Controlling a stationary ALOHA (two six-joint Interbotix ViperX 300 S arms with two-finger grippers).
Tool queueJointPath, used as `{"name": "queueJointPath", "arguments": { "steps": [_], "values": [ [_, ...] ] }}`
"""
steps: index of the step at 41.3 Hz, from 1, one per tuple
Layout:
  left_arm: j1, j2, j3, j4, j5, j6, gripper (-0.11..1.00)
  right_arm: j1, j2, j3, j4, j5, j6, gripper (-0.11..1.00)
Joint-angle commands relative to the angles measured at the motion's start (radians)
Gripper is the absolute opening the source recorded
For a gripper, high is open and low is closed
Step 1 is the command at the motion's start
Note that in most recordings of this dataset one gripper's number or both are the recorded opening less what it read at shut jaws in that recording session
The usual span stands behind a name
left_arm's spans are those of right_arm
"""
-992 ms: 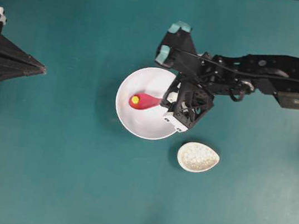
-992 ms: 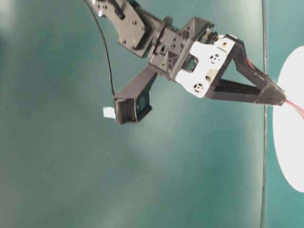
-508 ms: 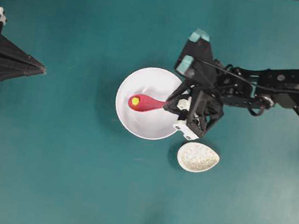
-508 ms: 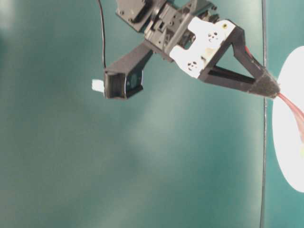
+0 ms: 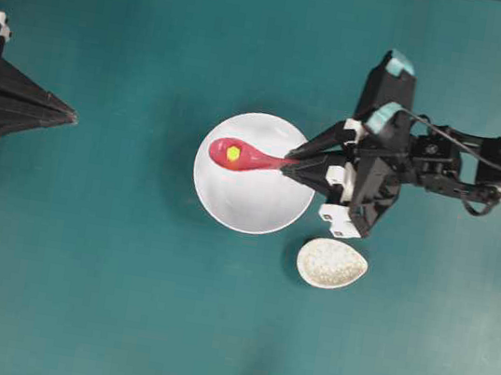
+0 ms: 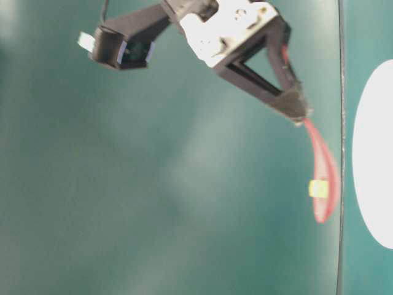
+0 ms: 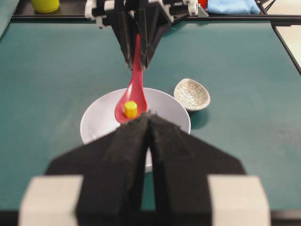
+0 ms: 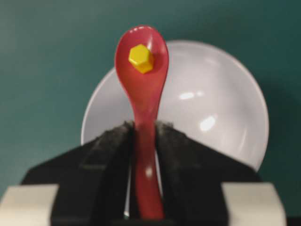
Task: Scoop the yellow hexagonal prism block from the bowl with a spoon using the right arm.
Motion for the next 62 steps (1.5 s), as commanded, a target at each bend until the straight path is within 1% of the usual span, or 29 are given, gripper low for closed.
{"name": "queueJointPath", "arguments": {
  "steps": [1,5,13,17,30,36,42,55,62],
  "values": [
    [0.0,0.006,-0.021,0.003,-0.009,0.0,0.0,0.003,-0.048,-0.006,0.0,-0.015,-0.005,0.23],
    [0.0,0.006,-0.021,0.003,-0.009,0.0,0.0,0.005,-0.063,-0.006,-0.005,-0.017,-0.014,0.23],
    [0.0,0.0,-0.023,0.003,-0.009,0.0,0.0,0.002,-0.074,-0.003,-0.054,-0.035,-0.015,0.23],
    [0.0,-0.002,-0.023,0.003,-0.014,0.0,0.0,-0.002,-0.075,-0.003,-0.066,-0.04,-0.015,0.23],
    [0.0,-0.002,-0.025,0.003,-0.026,0.0,0.0,-0.005,-0.092,0.003,-0.069,-0.032,-0.018,0.23],
    [0.0,-0.002,-0.025,0.003,-0.025,0.0,0.0,-0.005,-0.118,0.018,-0.084,-0.034,-0.034,0.23],
    [0.0,-0.002,-0.025,0.003,-0.025,-0.002,0.0,-0.006,-0.146,0.026,-0.087,-0.032,-0.046,0.23],
    [0.0,-0.003,-0.025,0.003,-0.026,-0.002,0.0,-0.009,-0.183,0.02,-0.103,0.012,-0.127,0.23],
    [0.0,-0.003,-0.025,0.003,-0.026,-0.002,0.0,-0.015,-0.183,0.018,-0.103,0.015,-0.141,0.23]
  ]
}}
